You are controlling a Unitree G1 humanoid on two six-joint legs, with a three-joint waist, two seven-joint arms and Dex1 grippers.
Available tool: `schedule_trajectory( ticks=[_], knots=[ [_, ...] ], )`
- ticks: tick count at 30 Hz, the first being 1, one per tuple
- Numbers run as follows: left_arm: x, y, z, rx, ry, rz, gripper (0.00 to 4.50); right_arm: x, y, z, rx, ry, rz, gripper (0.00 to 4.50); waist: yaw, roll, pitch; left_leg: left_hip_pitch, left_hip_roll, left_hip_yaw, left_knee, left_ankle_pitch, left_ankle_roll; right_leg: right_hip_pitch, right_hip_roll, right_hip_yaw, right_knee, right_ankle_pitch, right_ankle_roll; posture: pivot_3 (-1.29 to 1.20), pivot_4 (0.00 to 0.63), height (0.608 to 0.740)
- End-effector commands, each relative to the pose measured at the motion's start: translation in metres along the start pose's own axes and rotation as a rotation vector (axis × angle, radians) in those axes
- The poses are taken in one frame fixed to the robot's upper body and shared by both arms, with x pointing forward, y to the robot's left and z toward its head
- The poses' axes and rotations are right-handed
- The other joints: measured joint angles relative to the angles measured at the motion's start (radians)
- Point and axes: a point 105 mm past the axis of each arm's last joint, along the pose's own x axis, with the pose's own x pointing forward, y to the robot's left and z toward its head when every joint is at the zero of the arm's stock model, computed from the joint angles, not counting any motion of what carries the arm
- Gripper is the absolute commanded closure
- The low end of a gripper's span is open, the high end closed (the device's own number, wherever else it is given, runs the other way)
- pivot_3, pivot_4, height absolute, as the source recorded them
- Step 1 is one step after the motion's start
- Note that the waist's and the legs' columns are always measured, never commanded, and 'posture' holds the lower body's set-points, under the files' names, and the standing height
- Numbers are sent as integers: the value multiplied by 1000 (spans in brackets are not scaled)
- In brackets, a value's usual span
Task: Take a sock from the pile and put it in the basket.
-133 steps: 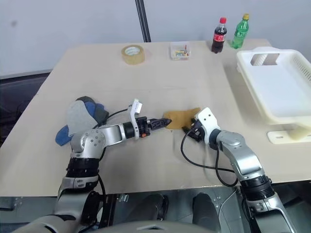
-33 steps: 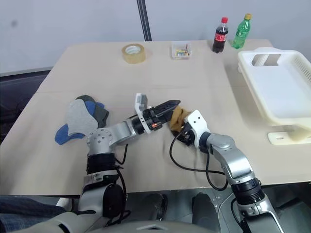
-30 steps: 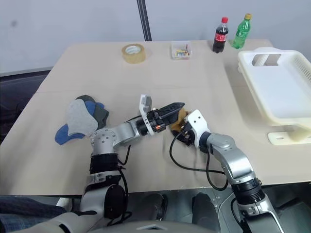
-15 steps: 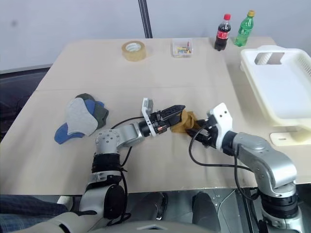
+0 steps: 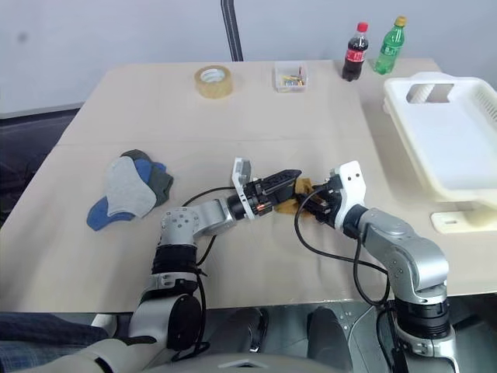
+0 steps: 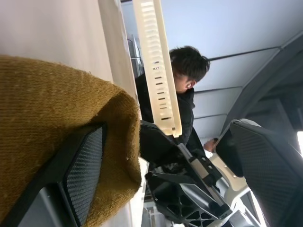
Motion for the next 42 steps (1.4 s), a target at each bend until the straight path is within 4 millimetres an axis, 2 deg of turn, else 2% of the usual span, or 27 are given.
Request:
schedule_trajectory(
  ticks=[1, 4, 10, 16, 21, 23, 26, 27, 28, 30, 31, 37, 41, 42],
  knots=[
    [1, -6, -2, 15, 18, -27, 0, 4, 0, 7, -24, -27, -18, 61, 0, 0, 0, 0, 0, 0, 0, 0, 0, 0, 0, 0, 0, 0, 0, 0, 150, 740],
    [1, -7, -3, 21, 22, -33, 0, 9, -8, 3, -41, -16, -64, 61, -2, 0, 0, 0, 0, 0, 0, 0, 0, 0, 0, 0, 0, 0, 0, 0, 150, 740],
    [-2, -10, -4, 65, 45, -36, 0, 17, -25, -18, 4, 40, -134, 61, -2, 0, 0, 0, 0, 0, 1, 0, 0, 0, 0, 0, 1, 0, 0, 0, 150, 740],
    [-22, -23, -12, 454, 164, -10, 0, 16, -23, -39, 67, 104, -103, 61, -6, 1, -1, 1, 1, 1, 1, 0, 0, 0, 1, 1, 1, 0, 0, 0, 150, 740],
    [-38, -28, 4, 764, 137, 46, 0, 16, -19, -46, 70, 126, -76, 61, -1, 2, -1, 2, 1, 1, 1, 0, 0, 1, 1, 1, 1, 0, 0, 0, 150, 740],
    [-44, -34, 13, 882, 99, 50, 0, 17, -16, -48, 79, 138, -56, 679, -2, 2, -1, 2, 1, 1, 1, 0, 0, 1, 1, 0, 1, 0, 0, 0, 150, 740],
    [-50, -36, 14, 1022, 124, 61, 0, 18, -13, -50, 84, 143, -35, 1919, -7, 2, -1, 2, 1, 1, 0, 0, 0, 0, 1, 1, 0, 0, 0, 0, 150, 740],
    [-52, -35, 13, 1054, 138, 70, 0, 18, -13, -50, 83, 144, -31, 2582, -7, 3, -2, 2, 1, 1, 0, 0, 0, 0, 1, 1, 0, 0, 0, 0, 150, 740],
    [-53, -34, 13, 1073, 147, 80, 0, 19, -13, -50, 83, 144, -30, 2942, -6, 3, -2, 2, 1, 1, 0, 0, 0, 0, 1, 1, 0, 0, 0, 0, 150, 740],
    [-53, -38, 16, 1098, 137, 80, 0, 21, -11, -48, 88, 142, -18, 4012, -4, 3, -2, 2, 1, 1, 0, 0, 0, 0, 1, 1, 0, 0, 0, 0, 150, 740],
    [-53, -40, 17, 1110, 132, 79, 0, 22, -10, -47, 94, 140, -12, 4367, -5, 2, -2, 2, 1, 1, 0, 0, 0, 1, 1, 1, 0, 0, 0, 0, 150, 740],
    [-56, -38, 19, 1158, 145, 108, 0, 26, -7, -37, 153, 85, 11, 4445, -15, 3, -2, 3, 2, 1, 0, 0, 0, 0, 2, 1, 1, 0, 0, 0, 150, 740],
    [-54, -53, 24, 1174, 106, 66, 0, 23, -9, -19, 223, -3, -15, 4445, -19, 3, -2, 3, 2, 1, 0, 0, 0, 0, 2, 1, 1, 0, 0, 0, 150, 740],
    [-52, -63, 27, 1199, 94, 40, 0, 20, -9, -10, 237, -36, -17, 4445, -19, 3, -2, 3, 2, 1, 0, 0, 0, 0, 2, 1, 1, 0, 0, 0, 150, 740]
  ],
)
